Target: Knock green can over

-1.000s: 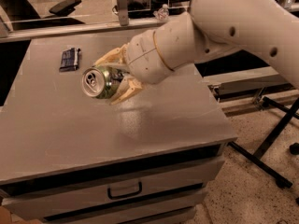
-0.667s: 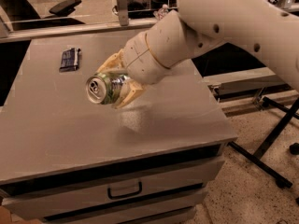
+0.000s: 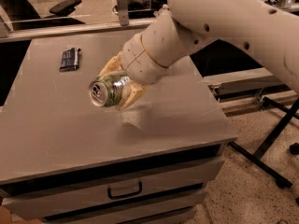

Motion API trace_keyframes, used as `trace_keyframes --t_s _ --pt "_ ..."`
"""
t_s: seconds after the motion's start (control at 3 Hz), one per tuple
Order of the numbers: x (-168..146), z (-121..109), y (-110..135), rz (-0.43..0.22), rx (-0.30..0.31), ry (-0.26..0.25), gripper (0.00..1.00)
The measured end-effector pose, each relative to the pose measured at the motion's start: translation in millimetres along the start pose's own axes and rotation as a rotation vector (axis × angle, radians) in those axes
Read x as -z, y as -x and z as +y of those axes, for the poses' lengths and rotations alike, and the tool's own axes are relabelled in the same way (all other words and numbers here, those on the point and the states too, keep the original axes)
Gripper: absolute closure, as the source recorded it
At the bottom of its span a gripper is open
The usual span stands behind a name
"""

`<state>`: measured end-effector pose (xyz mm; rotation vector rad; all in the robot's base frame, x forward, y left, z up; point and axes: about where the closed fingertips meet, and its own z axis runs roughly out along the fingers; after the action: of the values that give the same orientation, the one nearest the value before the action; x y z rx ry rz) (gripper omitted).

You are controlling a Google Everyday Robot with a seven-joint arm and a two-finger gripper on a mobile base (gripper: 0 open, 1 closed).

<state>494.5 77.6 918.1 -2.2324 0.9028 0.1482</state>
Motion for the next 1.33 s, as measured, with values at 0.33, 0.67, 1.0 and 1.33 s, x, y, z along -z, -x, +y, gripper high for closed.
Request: trace_keyframes --t_s 0.33,0.67,1.0,1.33 --pt "-0.5 8.1 -8.6 -0.008 0.044 0.052 1.0" --pt "14.6 3.2 -9.6 0.019 0.158 0.162 1.0" --pt "21.5 -13.5 18.9 0.046 0.261 0.295 1.0" --pt "21.9 -14.0 36.2 0.073 0.338 0.425 1.0"
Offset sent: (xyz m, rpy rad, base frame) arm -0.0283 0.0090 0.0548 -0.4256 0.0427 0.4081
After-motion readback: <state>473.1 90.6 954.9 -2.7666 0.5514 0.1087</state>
